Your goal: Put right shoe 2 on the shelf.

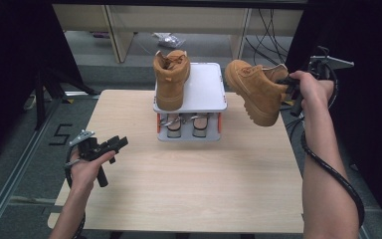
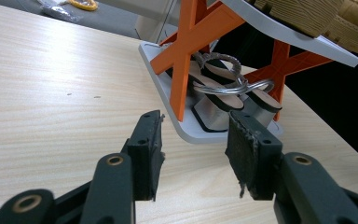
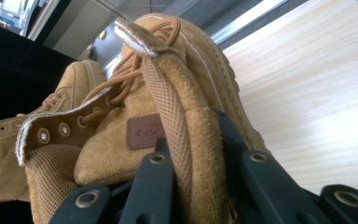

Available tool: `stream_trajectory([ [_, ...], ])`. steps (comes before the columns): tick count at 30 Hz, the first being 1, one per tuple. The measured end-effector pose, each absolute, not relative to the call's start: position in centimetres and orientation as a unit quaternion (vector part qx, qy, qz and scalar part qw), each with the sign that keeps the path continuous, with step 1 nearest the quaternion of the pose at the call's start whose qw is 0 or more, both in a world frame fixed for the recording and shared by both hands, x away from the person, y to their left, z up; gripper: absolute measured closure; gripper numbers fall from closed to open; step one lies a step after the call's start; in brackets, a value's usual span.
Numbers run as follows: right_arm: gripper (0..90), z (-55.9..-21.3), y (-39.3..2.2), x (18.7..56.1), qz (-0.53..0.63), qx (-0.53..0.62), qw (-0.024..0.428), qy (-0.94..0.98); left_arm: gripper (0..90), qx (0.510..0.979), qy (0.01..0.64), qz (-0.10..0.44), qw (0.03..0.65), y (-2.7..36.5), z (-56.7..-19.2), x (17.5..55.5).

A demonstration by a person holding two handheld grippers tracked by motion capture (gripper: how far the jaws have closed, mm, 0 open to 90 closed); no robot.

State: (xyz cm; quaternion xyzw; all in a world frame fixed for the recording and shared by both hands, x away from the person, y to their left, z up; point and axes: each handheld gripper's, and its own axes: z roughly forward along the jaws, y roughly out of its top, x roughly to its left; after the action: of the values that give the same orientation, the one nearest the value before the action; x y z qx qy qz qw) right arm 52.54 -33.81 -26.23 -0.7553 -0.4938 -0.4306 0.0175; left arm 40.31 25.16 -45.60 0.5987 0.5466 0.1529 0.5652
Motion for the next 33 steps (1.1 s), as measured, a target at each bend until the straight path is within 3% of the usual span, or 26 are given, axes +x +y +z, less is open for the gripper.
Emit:
stream_trajectory([
  [33,80.2,-25.0,-30.3,54.6,-0.44,-0.739,0.008,-0.511,54.4,0.594,0.55,0.152,0.567,25.6,-45.6,40.3],
])
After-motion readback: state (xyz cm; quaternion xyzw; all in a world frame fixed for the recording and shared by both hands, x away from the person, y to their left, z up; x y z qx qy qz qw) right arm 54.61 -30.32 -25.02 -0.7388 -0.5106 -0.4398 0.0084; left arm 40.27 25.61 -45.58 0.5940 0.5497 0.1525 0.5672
